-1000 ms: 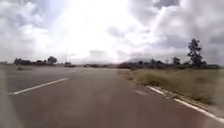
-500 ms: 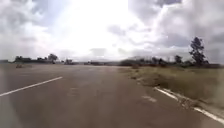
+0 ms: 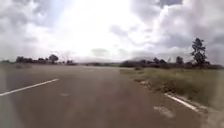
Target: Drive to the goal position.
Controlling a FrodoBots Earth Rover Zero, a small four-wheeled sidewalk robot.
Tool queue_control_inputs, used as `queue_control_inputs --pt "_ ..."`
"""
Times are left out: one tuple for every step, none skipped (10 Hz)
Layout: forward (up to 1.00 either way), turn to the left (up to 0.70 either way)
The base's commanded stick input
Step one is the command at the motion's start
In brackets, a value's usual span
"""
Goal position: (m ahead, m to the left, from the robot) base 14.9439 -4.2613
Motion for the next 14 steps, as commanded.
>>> queue_control_inputs --pt "1.0 0.0" --pt "1.0 0.0" --pt "1.0 0.0" --pt "1.0 0.0" --pt "1.0 0.0" --pt "1.0 0.0" --pt "1.0 0.0" --pt "1.0 0.0" --pt "1.0 0.0" --pt "1.0 0.0" --pt "1.0 0.0" --pt "1.0 0.0" --pt "1.0 0.0" --pt "1.0 0.0"
